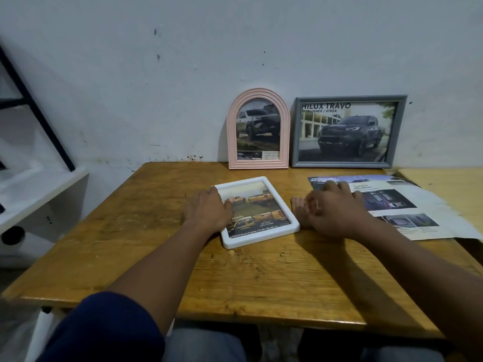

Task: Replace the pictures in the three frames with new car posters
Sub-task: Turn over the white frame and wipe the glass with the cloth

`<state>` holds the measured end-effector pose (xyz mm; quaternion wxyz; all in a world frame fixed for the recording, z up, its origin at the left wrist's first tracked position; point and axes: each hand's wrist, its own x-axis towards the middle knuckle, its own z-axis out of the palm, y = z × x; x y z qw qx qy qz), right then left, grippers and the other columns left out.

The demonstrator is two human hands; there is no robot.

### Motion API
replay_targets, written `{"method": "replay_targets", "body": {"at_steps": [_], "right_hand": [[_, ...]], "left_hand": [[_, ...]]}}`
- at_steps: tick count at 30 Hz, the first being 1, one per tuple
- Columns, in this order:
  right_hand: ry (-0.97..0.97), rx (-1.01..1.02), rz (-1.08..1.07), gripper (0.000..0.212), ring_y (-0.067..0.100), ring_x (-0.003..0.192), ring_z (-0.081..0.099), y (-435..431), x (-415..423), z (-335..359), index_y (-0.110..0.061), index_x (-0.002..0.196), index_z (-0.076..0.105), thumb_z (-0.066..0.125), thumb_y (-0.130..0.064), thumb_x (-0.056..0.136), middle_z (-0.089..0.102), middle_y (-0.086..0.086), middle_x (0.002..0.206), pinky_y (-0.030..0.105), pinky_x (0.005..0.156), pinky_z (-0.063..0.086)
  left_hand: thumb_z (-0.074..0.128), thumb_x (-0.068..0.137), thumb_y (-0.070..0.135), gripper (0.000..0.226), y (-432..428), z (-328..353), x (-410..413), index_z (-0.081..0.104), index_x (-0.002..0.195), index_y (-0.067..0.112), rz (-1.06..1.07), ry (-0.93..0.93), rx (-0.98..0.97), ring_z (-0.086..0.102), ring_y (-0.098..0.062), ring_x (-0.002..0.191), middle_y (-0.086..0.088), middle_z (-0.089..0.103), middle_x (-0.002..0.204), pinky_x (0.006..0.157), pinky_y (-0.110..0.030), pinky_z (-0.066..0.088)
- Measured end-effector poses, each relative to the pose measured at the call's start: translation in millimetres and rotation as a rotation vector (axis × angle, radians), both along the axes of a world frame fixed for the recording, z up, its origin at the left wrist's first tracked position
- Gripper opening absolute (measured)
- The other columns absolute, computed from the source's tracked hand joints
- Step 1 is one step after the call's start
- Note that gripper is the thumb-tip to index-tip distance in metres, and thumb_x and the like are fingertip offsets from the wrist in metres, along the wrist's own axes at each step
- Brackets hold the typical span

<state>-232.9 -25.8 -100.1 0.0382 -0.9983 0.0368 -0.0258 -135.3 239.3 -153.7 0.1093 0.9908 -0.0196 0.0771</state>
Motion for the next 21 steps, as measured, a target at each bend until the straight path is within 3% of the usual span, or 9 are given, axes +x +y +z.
{"method": "replay_targets", "body": {"at_steps": [3, 6, 8, 10, 13, 17, 21], "right_hand": [[-0.059, 0.232, -0.009, 0.045, 0.025, 0.121, 0.050, 23, 13, 12, -0.024, 0.133, 0.054, 0.056, -0.044, 0.093, 0.055, 0.005, 0.134, 0.042, 0.095, 0.047], [0.124, 0.415, -0.048, 0.030, 0.020, 0.090, 0.058, 51, 26, 20, -0.015, 0.119, 0.056, 0.059, -0.033, 0.095, 0.061, 0.004, 0.106, 0.030, 0.066, 0.050], [0.198, 0.403, -0.048, 0.025, 0.019, 0.084, 0.058, 66, 35, 19, -0.015, 0.111, 0.054, 0.062, -0.030, 0.093, 0.060, 0.003, 0.099, 0.031, 0.069, 0.051], [0.199, 0.397, -0.057, 0.033, 0.020, 0.085, 0.059, 78, 43, 16, -0.012, 0.118, 0.056, 0.065, -0.029, 0.091, 0.059, 0.002, 0.095, 0.032, 0.072, 0.052], [0.154, 0.512, -0.104, 0.039, 0.020, 0.085, 0.060, 91, 49, 14, -0.012, 0.123, 0.055, 0.068, -0.026, 0.090, 0.057, 0.002, 0.094, 0.031, 0.070, 0.051], [0.024, 0.638, -0.137, 0.030, 0.019, 0.083, 0.060, 99, 55, 14, -0.014, 0.115, 0.055, 0.068, -0.026, 0.090, 0.053, -0.002, 0.083, 0.034, 0.071, 0.055], [-0.183, 0.784, -0.012, 0.034, 0.018, 0.088, 0.058, 110, 68, 24, -0.017, 0.121, 0.053, 0.066, -0.026, 0.091, 0.057, -0.001, 0.098, 0.026, 0.061, 0.049]], "left_hand": [[0.057, 0.092, 0.055, 0.051, 1, 10, -7, 0.063, 0.128, 0.019, 0.061, 0.030, -0.100, 0.065, -0.023, 0.097, -0.003, 0.068, 0.114, 0.080, -0.042, 0.059], [0.067, 0.088, 0.045, 0.042, 1, 19, -13, 0.066, 0.124, 0.022, 0.098, 0.119, -0.200, 0.067, -0.020, 0.087, 0.001, 0.070, 0.106, 0.076, -0.039, 0.061], [0.073, 0.087, 0.038, 0.040, -1, 22, -15, 0.065, 0.122, 0.022, 0.103, 0.183, -0.289, 0.069, -0.018, 0.086, 0.001, 0.071, 0.106, 0.076, -0.038, 0.061], [0.075, 0.086, 0.030, 0.036, -4, 25, -16, 0.065, 0.120, 0.022, 0.104, 0.240, -0.392, 0.069, -0.018, 0.085, 0.000, 0.070, 0.103, 0.074, -0.037, 0.062], [0.073, 0.086, 0.019, 0.029, 2, 28, -13, 0.066, 0.113, 0.016, 0.137, 0.299, -0.536, 0.070, -0.023, 0.087, -0.005, 0.070, 0.102, 0.076, -0.040, 0.063], [0.069, 0.084, 0.012, 0.021, 18, 28, -11, 0.069, 0.104, 0.018, 0.151, 0.292, -0.782, 0.075, -0.029, 0.083, -0.008, 0.075, 0.096, 0.073, -0.048, 0.064], [0.065, 0.094, 0.014, 0.010, 36, 48, -2, 0.066, 0.103, 0.018, 0.123, 0.097, -0.843, 0.071, -0.015, 0.075, 0.002, 0.071, 0.090, 0.058, -0.029, 0.057]]}}
